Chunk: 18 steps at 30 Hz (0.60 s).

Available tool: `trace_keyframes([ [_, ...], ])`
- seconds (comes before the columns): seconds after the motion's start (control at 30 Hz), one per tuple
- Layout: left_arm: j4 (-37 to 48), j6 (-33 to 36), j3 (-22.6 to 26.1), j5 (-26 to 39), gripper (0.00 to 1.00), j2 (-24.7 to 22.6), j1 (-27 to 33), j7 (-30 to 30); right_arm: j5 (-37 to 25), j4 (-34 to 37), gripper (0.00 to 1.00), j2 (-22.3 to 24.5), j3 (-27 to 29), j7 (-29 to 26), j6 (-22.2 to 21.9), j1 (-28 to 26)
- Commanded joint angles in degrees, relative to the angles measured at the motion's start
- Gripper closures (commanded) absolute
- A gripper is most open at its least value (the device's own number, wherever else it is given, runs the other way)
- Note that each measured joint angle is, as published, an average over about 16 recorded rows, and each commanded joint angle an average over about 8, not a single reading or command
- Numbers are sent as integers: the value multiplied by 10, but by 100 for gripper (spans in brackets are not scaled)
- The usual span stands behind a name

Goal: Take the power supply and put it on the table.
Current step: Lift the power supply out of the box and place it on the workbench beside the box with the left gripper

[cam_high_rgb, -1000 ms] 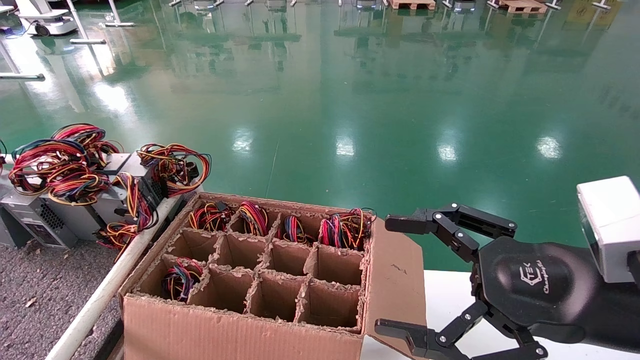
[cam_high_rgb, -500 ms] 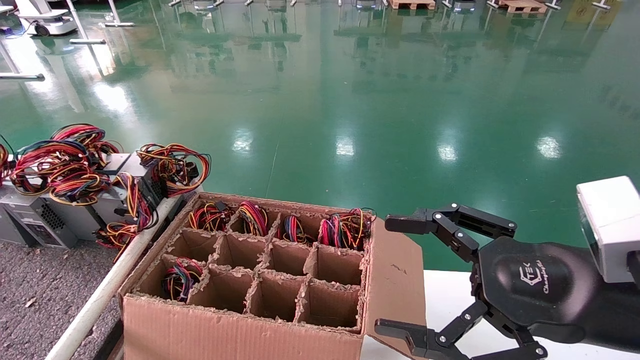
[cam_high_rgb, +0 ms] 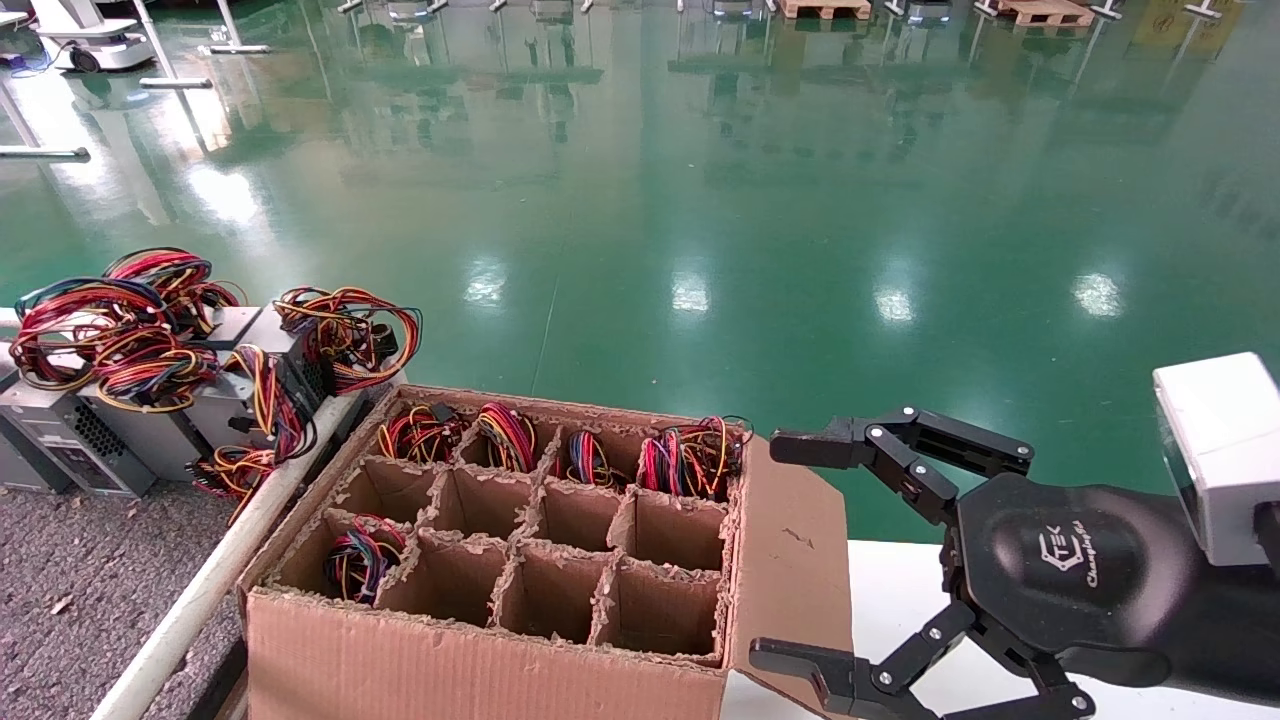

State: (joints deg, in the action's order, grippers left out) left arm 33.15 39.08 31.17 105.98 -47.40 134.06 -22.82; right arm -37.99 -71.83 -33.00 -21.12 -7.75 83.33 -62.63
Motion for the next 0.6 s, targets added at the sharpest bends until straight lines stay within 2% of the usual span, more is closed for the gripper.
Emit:
trace_keyframes([
  [0.03, -1, -3, -1, -1, 59, 0, -2, -3, 0, 0, 0, 0, 0, 0, 0, 0],
  [0.17, 0, -3, 0, -1, 9, 0, -2, -4, 0, 0, 0, 0, 0, 0, 0, 0],
  [0.2, 0, -2, 0, -1, 1, 0, -3, -4, 0, 0, 0, 0, 0, 0, 0, 0],
  [0.6, -3, -1, -1, -1, 0, 0, -2, -3, 0, 0, 0, 0, 0, 0, 0, 0],
])
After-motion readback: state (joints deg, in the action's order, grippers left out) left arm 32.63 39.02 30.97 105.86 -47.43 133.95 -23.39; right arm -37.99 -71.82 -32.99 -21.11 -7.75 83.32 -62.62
